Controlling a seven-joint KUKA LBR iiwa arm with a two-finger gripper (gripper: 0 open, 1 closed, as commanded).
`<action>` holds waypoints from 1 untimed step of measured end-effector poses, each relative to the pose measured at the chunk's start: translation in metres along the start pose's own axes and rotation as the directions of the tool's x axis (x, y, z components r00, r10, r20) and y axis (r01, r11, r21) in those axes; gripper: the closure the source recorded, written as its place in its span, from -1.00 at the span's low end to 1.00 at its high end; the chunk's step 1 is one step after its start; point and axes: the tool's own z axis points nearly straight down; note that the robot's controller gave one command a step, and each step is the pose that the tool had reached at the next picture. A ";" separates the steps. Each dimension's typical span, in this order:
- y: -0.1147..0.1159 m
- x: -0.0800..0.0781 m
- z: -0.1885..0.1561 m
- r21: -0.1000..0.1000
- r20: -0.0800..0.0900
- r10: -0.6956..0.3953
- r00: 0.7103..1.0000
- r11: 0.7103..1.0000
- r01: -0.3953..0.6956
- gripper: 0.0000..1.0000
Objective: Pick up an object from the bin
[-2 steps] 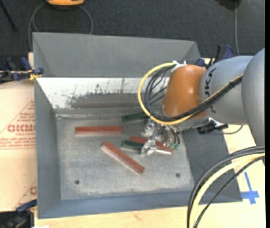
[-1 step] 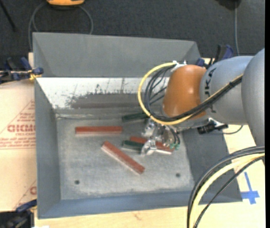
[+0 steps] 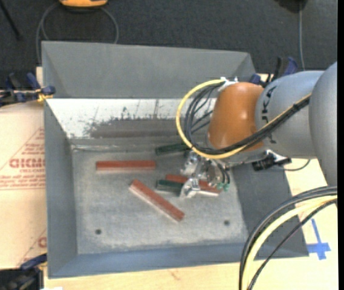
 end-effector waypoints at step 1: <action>0.000 0.003 -0.017 0.001 -0.010 0.000 1.000 1.000 0.000 1.00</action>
Offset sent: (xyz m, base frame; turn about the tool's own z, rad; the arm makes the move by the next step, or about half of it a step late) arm -0.0002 0.0000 0.0068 0.0000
